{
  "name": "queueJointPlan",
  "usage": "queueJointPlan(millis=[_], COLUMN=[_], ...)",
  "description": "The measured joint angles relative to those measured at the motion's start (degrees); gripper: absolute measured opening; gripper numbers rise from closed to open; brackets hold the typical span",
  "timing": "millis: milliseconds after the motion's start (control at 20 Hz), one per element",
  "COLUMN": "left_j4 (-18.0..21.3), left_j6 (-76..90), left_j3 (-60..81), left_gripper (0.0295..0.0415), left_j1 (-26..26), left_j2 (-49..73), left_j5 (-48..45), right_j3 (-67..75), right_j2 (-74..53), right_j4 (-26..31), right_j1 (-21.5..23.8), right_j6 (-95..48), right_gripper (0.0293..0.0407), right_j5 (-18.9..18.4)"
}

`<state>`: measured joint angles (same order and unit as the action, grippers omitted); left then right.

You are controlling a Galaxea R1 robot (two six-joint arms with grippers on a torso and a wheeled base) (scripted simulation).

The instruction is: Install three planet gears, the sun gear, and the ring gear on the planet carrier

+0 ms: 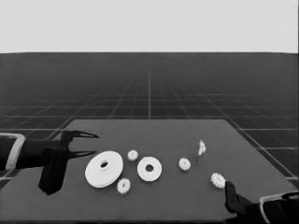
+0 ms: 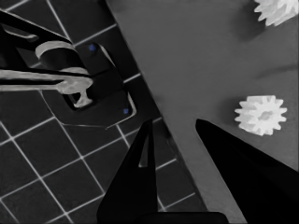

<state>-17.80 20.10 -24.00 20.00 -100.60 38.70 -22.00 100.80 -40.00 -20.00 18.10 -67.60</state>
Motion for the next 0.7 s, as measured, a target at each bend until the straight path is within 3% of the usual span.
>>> queueJointPlan(millis=[50, 100, 150, 200, 250, 300, 350, 400, 450, 550, 700], left_j4=[4.2, 2.5, 1.5, 0.9, -26.8, -26.0, -12.8, -3.7, 1.9, 7.5, 10.0], left_j6=[-0.1, -0.1, -0.1, 0.0, -27.9, -56.5, -74.5, -80.8, -82.3, -81.7, -80.3], left_j3=[4.1, 2.5, 1.4, 0.9, -5.0, -19.3, -37.1, -51.5, -62.0, -74.3, -81.2], left_gripper=[0.0295, 0.0297, 0.0314, 0.0347, 0.0377, 0.0397, 0.0403, 0.0396, 0.0390, 0.0386, 0.0385], left_j1=[-4.0, -2.6, -1.6, -1.1, -14.5, -17.6, -17.5, -17.5, -17.7, -18.0, -18.2], left_j2=[0.2, 0.1, 0.1, 0.1, -18.1, -40.4, -50.5, -55.6, -59.0, -63.2, -65.7], left_j5=[2.8, 1.7, 1.0, 0.6, 25.9, 50.7, 53.1, 50.3, 48.4, 47.1, 46.9], right_j3=[3.0, 1.7, 0.9, 0.4, 0.2, 0.0, 0.0, -0.1, -0.1, -0.1, -0.2], right_j2=[0.8, 0.5, 0.3, 0.1, 0.1, 0.0, 0.0, 0.0, 0.0, 0.0, 0.0], right_j4=[4.3, 2.6, 1.5, 0.9, 0.5, 0.3, 0.2, 0.1, 0.1, 0.0, 0.0], right_j1=[-3.1, -1.9, -1.3, -0.9, -0.6, -0.5, -0.4, -0.4, -0.4, -0.3, -0.3], right_j6=[-0.2, -0.1, -0.1, 0.0, 0.0, 0.0, 0.0, 0.0, 0.0, 0.0, 0.0], right_gripper=[0.0293, 0.0308, 0.0337, 0.0368, 0.0380, 0.0383, 0.0384, 0.0384, 0.0385, 0.0385, 0.0385], right_j5=[1.3, 0.8, 0.4, 0.3, 0.1, 0.1, 0.0, 0.0, 0.0, 0.0, 0.0])
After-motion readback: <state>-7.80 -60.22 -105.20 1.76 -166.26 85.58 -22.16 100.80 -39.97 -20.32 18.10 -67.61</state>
